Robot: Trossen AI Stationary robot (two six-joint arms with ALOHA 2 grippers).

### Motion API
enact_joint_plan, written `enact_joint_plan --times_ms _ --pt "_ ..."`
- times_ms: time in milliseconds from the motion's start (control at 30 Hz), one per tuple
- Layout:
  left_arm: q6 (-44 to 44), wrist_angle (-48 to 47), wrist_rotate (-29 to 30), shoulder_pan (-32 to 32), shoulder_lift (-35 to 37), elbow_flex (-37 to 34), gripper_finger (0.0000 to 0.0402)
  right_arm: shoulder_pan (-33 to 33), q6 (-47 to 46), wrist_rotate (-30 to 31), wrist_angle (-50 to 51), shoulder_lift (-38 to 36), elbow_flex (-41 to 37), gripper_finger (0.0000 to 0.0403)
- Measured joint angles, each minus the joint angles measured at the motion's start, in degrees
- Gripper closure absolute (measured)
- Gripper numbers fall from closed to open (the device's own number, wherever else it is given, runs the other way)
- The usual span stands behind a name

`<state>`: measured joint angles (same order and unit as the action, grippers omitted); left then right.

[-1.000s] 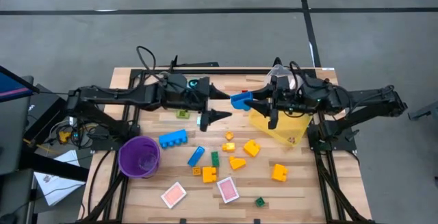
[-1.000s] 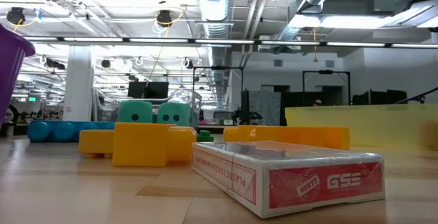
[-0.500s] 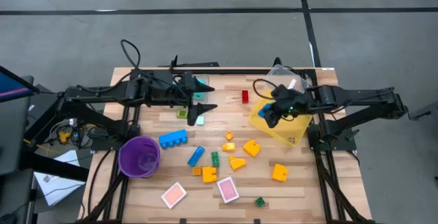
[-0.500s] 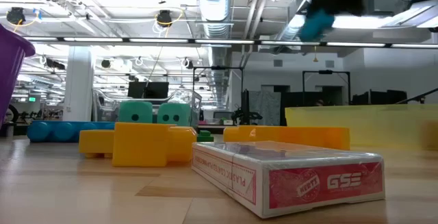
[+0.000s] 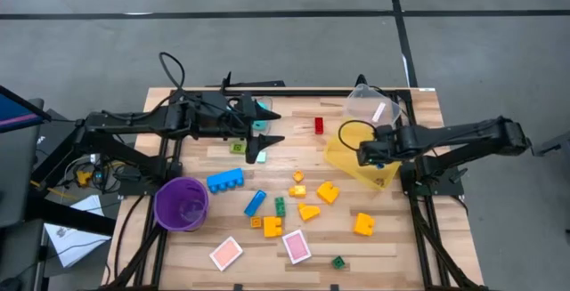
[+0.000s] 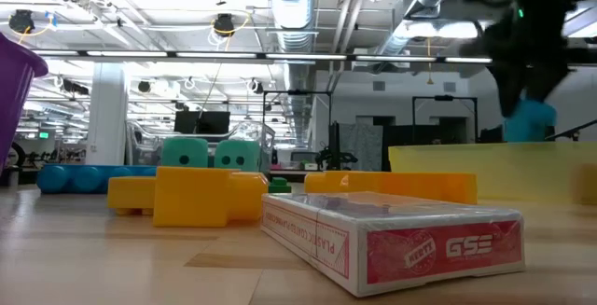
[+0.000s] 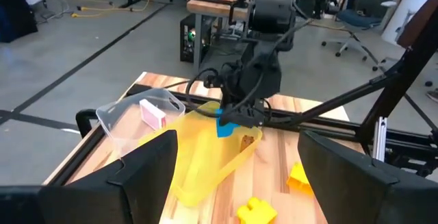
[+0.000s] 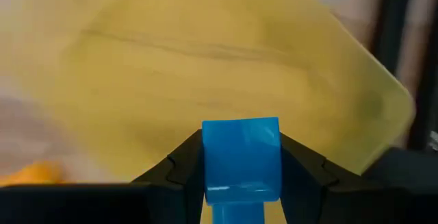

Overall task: Pick & Place Toys
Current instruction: Put the blue game piece into the yellow bin

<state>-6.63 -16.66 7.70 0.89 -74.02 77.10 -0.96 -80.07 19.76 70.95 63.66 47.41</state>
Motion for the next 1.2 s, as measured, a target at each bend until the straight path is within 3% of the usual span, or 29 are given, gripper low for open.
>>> enact_joint_plan --times_ms 233,400,933,1200 --pt "-0.05 1.18 0.0 0.17 -0.5 0.0 0.0105 4.21 -2.21 3.11 0.32 0.07 -7.63 0.0272" --pt "-0.24 1.46 0.0 0.17 -0.44 0.0 0.0105 5.69 7.52 7.87 -0.53 0.07 -9.26 0.0272" --pt "-2.58 1.51 0.0 0.2 -0.44 0.0 0.0105 7.16 32.84 11.57 -5.89 0.07 -9.37 0.0272" --pt "-4.33 1.48 -0.02 0.2 -0.44 0.0 0.0105 7.65 25.95 7.3 -6.56 0.07 -15.11 0.0272"
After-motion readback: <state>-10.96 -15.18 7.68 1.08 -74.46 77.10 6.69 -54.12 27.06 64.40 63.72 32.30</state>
